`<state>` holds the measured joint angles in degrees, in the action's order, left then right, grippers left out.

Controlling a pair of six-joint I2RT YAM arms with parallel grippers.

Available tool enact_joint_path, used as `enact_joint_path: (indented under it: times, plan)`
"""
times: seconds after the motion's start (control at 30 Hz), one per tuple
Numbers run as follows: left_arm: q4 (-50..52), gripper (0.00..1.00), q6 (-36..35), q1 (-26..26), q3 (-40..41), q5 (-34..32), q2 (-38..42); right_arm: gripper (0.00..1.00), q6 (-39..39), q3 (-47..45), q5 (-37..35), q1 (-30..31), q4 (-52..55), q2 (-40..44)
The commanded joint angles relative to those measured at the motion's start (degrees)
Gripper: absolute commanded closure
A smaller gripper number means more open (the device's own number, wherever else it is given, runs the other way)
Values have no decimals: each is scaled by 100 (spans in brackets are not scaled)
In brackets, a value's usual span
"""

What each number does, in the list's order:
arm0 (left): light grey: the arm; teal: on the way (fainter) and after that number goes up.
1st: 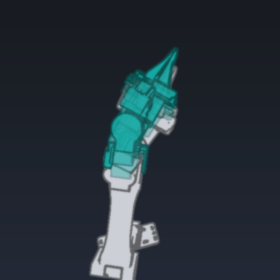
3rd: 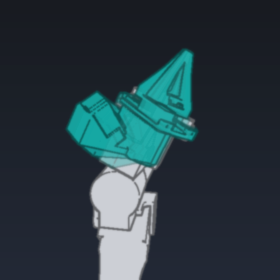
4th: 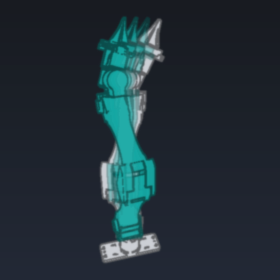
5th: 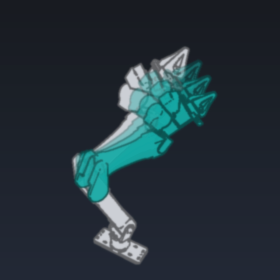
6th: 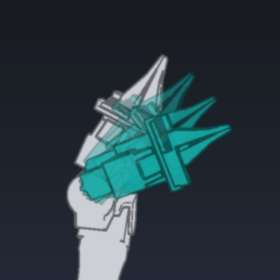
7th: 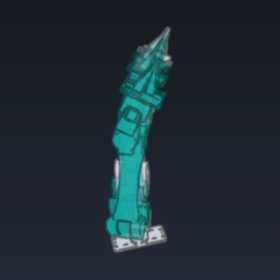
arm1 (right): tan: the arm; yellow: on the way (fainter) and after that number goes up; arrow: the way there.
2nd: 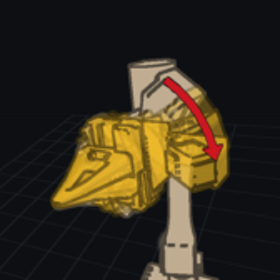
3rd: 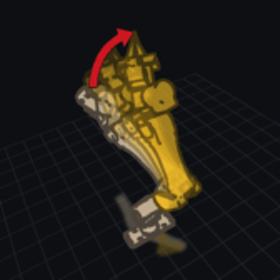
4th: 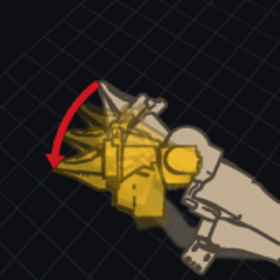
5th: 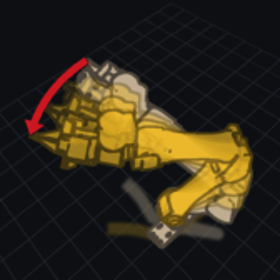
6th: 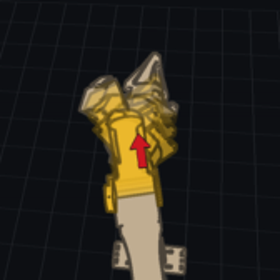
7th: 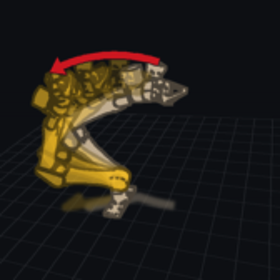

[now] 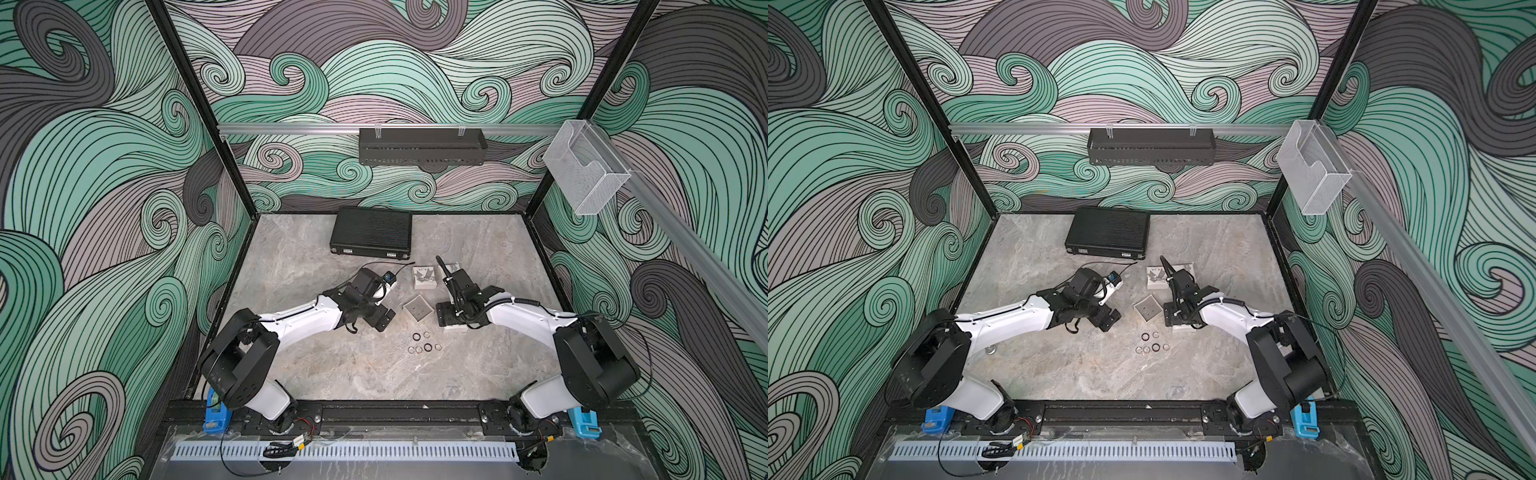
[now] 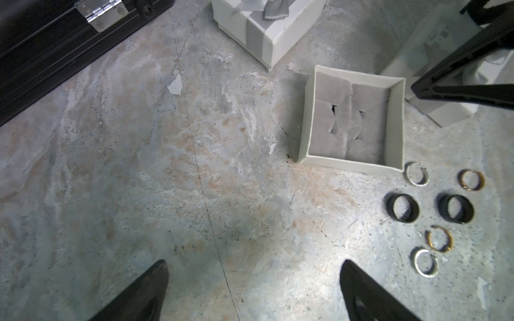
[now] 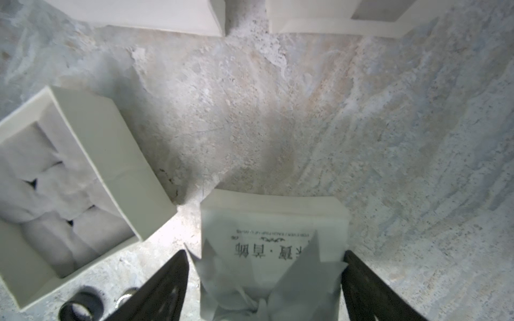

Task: Take the rings out of the lift-off lid box
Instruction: Pick up the lid from the center of the board.

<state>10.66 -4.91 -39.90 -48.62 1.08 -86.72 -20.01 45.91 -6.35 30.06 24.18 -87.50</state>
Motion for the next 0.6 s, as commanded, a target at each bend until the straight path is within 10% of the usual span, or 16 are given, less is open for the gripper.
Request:
enact_joint_path:
  times: [0.0,0.57]
  plan:
    - [-34,3,-37,52,100,-132,209,18,-11,107,-225,65,17,-91]
    - [-46,2,-98,219,379,-135,695,27,323,144,-25,112,327,436]
